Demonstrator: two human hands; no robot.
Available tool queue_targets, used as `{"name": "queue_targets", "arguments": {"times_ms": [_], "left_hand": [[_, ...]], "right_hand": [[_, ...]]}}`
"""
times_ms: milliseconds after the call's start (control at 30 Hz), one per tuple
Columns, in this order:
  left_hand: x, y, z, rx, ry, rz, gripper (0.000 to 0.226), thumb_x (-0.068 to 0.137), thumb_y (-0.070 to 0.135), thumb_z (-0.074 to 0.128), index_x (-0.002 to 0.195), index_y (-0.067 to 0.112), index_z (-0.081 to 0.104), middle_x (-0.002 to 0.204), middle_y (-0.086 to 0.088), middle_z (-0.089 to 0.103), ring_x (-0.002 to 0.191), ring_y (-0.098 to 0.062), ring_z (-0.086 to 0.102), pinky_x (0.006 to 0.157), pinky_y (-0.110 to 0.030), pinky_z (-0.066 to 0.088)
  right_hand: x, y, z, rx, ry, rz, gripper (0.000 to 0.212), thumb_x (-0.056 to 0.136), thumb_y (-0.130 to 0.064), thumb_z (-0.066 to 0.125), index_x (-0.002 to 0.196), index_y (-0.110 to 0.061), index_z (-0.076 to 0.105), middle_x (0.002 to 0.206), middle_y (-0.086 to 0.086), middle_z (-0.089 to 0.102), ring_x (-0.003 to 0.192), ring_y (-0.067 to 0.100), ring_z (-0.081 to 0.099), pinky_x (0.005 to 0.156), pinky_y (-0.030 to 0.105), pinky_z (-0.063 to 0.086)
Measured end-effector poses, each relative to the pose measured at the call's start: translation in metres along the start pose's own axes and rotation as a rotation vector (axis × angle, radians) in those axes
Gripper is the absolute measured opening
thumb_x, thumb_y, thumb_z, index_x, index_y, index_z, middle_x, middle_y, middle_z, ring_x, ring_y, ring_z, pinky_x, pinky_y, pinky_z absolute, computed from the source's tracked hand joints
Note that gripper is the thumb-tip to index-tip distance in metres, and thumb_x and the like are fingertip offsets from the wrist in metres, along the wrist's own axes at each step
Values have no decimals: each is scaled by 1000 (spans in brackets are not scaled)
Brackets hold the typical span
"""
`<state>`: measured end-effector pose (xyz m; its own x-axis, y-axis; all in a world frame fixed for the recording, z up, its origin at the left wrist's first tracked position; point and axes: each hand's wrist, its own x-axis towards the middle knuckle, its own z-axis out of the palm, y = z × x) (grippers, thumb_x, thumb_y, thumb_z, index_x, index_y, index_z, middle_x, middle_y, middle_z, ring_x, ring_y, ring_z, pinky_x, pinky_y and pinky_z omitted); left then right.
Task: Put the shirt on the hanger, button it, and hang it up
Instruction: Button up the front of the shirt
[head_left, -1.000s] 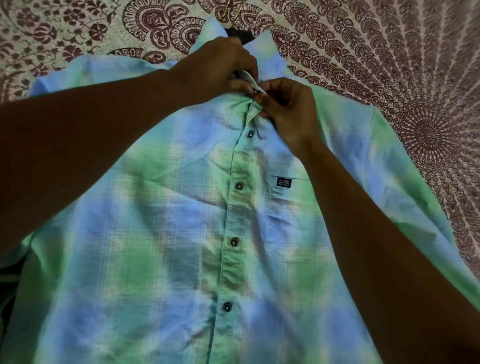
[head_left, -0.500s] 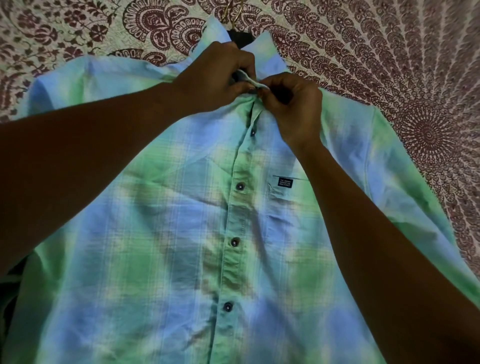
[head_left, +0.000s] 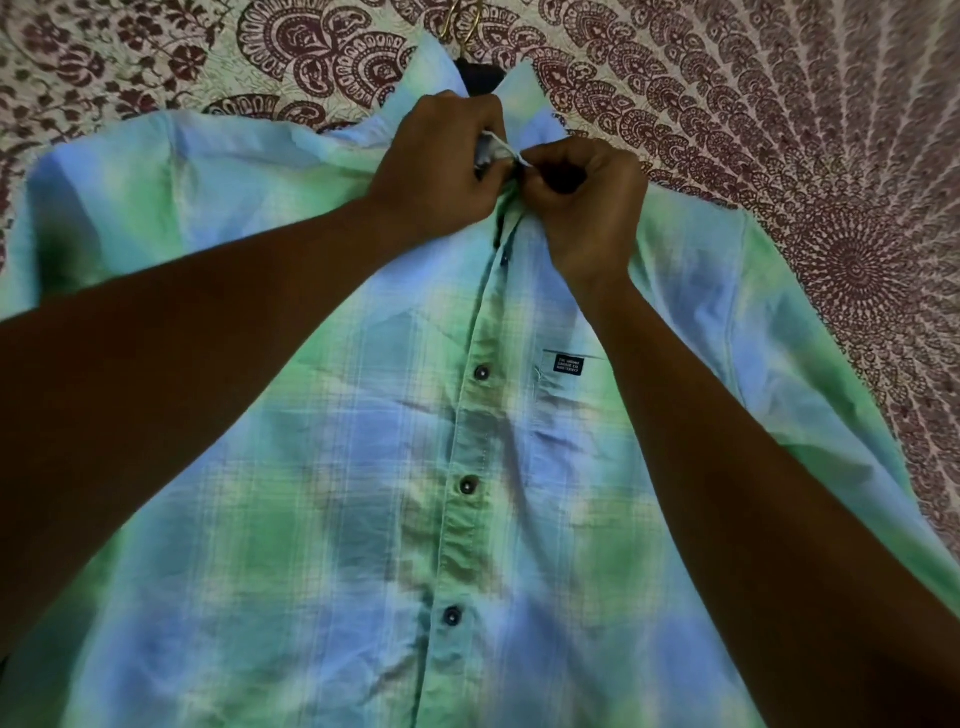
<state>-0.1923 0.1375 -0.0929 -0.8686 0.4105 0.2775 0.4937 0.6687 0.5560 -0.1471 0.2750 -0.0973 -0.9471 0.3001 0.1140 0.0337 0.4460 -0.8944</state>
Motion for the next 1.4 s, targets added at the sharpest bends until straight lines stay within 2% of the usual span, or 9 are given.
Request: {"name": "queue_targets", "arguments": {"times_ms": [200, 600, 833, 967, 1100, 1167, 1200, 1300, 1400], "left_hand": [[1, -3, -10, -138, -145, 0, 16, 83, 14, 60, 90, 2, 68, 86, -17, 69, 77, -27, 62, 68, -33, 47], [-12, -2, -7, -72, 16, -52, 23, 78, 21, 55, 90, 6, 67, 88, -18, 67, 82, -30, 62, 72, -41, 49], [0, -6, -18, -389, -381, -240, 28, 91, 16, 45, 108, 5, 64, 103, -10, 67, 95, -16, 63, 91, -31, 49], [17, -5, -25, -756, -433, -447, 23, 88, -13, 45, 86, 8, 54, 75, -7, 51, 66, -6, 55, 62, -17, 50], [16, -5, -19, -416, -289, -338, 32, 79, -7, 58, 76, 24, 48, 68, 0, 58, 56, 6, 56, 58, -16, 46], [10, -6, -16, -194, -69, -237, 4, 84, 15, 59, 87, 17, 58, 85, -6, 67, 80, -4, 61, 78, -24, 46], [7, -9, -17, -7, 2, -209, 16, 87, 27, 55, 98, 16, 60, 104, -7, 66, 100, -17, 57, 89, -30, 40], [-1, -28, -15, 355, -206, -226, 42, 92, 47, 42, 132, 33, 46, 152, -8, 26, 138, -39, 21, 110, -57, 12], [1, -35, -16, 462, -354, -224, 54, 95, 50, 31, 145, 39, 15, 158, -8, 1, 138, -47, 14, 107, -65, 10]], "right_hand": [[2, 3, 5, -25, -42, 59, 6, 74, -5, 69, 78, -8, 73, 70, -5, 67, 59, -6, 59, 64, 15, 50], [3, -16, 12, -222, -33, -135, 22, 66, -1, 56, 88, -5, 56, 66, 0, 53, 57, 16, 48, 52, 27, 34], [-8, -12, 12, -414, -66, -479, 31, 65, 2, 50, 86, -16, 37, 64, 15, 49, 58, 24, 38, 47, 31, 26], [-12, -6, 13, -455, -73, -482, 34, 72, -10, 60, 94, -22, 37, 72, 12, 60, 65, 32, 55, 48, 32, 38], [-24, -4, 13, -176, -145, -258, 27, 75, -19, 71, 93, -2, 59, 74, -1, 66, 72, 12, 65, 62, 24, 50], [-22, 0, 9, -5, 25, -135, 19, 79, -14, 69, 87, 1, 60, 70, -4, 63, 65, 1, 60, 64, 16, 47], [-19, 3, 6, -33, 106, -96, 18, 81, -15, 66, 90, 0, 62, 75, -1, 65, 69, 5, 61, 67, 19, 49], [-14, 14, 0, -485, -9, -162, 32, 86, -30, 55, 114, -16, 63, 116, 10, 60, 101, 28, 57, 85, 36, 45], [-27, 13, 1, -824, -228, -184, 53, 89, -54, 40, 134, -29, 46, 146, 8, 35, 128, 31, 37, 99, 38, 28]]}}
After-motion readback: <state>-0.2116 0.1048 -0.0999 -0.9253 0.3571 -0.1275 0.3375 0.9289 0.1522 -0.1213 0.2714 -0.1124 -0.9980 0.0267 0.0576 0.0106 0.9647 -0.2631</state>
